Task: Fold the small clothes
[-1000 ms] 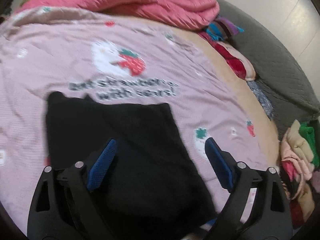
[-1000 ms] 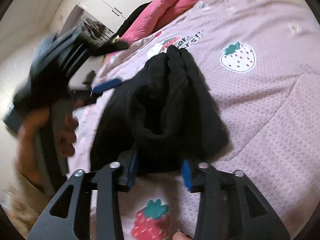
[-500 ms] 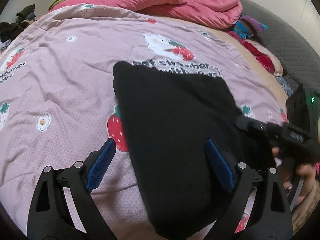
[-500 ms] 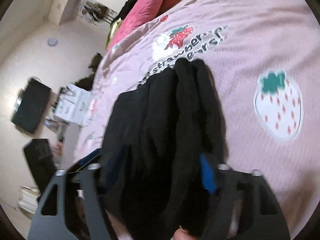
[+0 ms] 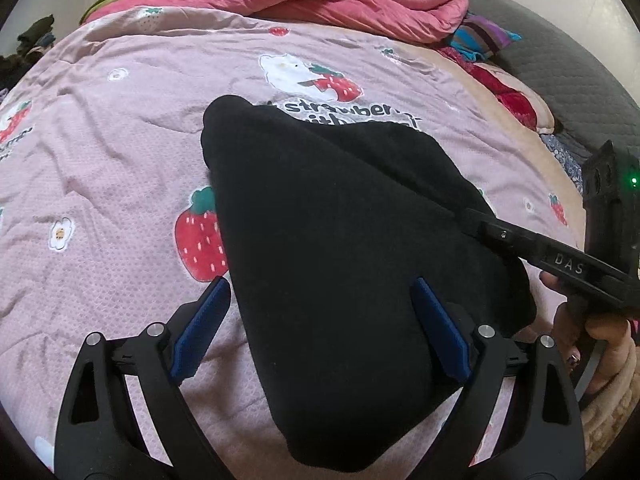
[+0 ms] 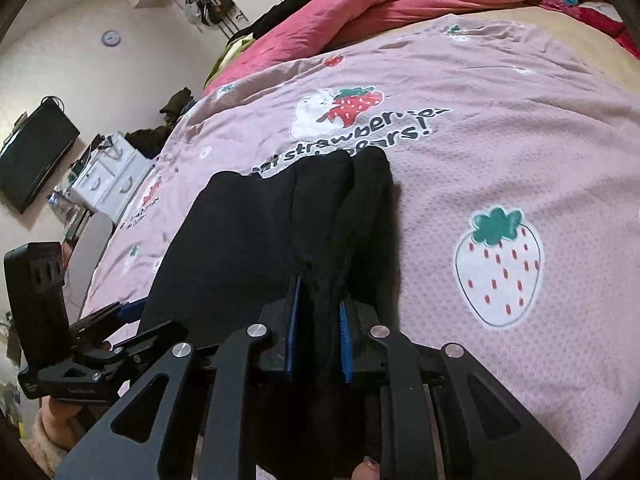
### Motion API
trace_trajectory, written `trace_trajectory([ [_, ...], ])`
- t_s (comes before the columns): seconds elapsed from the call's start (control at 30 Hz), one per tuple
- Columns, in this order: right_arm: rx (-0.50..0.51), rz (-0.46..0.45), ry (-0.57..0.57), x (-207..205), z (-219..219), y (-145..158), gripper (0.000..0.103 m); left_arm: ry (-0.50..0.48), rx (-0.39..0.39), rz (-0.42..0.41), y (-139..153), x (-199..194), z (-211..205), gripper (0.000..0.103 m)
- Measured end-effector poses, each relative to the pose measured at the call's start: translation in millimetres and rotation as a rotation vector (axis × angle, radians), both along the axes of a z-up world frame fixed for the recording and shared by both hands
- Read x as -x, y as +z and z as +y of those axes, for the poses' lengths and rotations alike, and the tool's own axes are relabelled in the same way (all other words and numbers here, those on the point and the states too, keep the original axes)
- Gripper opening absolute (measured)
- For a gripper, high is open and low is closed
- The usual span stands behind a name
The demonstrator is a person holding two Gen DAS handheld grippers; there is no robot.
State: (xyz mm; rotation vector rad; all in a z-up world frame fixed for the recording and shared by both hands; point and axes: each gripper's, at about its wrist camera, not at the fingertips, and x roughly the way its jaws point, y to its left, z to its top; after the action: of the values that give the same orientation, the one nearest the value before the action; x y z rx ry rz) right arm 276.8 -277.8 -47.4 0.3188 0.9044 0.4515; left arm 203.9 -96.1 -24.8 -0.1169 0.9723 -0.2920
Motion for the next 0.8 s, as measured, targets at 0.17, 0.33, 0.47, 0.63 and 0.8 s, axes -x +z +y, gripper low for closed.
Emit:
trace_trajectory([
  [0.17,0.015,0.001,-0.031,7.1,2.0,2.1,0.030,0.001,-0.011,0.001,2.7,5.0,2.1,0.085],
  [0.33,-0.001,0.020,-0.041,11.2,-1.0,4.4,0.040,0.005,-0.012,0.005,3.7,11.9,3.7,0.085],
  [0.47,-0.033,0.062,-0.014,14.3,0.6,4.1,0.057,0.012,-0.006,0.012,4.1,14.9,4.6,0.088],
  [0.63,-0.061,0.070,0.029,33.9,3.1,-1.3,0.053,0.015,0.009,0.014,2.6,20.8,7.7,0.088],
  [0.8,-0.036,-0.011,0.047,46.4,3.2,9.4,0.019,0.019,0.022,0.006,3.8,25.4,6.2,0.088],
])
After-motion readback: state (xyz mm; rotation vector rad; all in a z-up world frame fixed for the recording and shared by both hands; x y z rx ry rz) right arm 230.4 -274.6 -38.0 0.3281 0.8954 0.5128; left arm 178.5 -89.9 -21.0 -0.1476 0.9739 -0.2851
